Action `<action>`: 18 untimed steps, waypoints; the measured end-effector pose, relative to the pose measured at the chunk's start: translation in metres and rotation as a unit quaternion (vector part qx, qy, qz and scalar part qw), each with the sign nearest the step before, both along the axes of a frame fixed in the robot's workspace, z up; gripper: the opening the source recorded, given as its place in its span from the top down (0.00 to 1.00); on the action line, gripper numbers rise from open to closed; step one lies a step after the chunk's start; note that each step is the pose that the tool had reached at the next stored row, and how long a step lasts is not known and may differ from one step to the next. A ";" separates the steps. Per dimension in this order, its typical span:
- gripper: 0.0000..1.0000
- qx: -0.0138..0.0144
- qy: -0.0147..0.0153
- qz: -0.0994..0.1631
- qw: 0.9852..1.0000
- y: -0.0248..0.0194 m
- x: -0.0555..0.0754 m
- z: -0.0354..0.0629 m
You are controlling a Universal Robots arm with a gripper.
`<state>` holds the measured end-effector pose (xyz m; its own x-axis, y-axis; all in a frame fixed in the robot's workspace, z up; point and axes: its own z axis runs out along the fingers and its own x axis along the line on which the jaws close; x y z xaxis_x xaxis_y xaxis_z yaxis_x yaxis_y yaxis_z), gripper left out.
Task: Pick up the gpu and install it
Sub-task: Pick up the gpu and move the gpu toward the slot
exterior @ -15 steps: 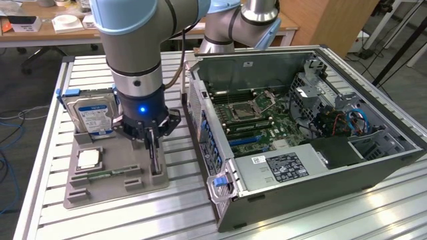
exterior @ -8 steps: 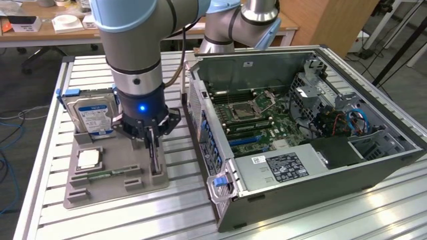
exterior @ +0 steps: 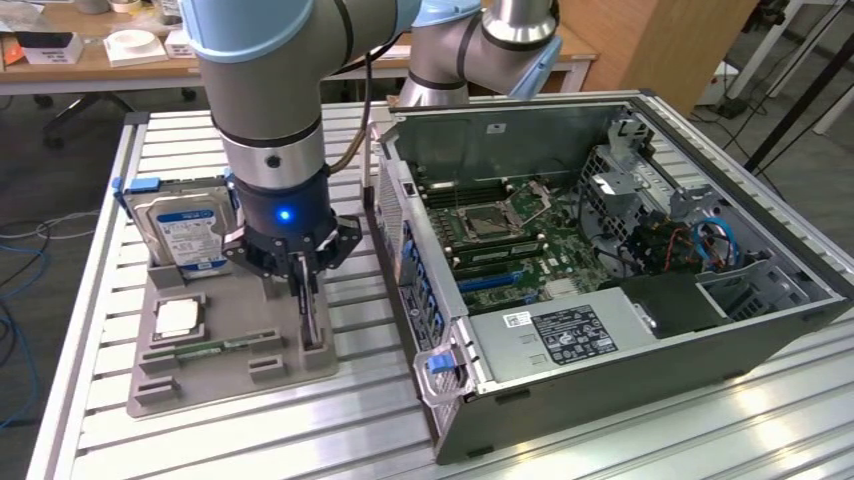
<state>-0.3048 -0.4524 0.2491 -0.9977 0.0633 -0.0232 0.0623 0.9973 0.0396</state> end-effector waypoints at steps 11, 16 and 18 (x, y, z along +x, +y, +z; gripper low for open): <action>0.74 0.000 0.000 0.000 1.000 0.0000 0.000 0.0045; 0.74 0.000 0.000 0.000 1.000 0.0000 0.000 0.0074; 0.74 0.000 0.000 0.000 1.000 0.0000 0.000 0.0105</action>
<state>-0.3048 -0.4524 0.2596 -0.9977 0.0632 -0.0231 0.0623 0.9973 0.0395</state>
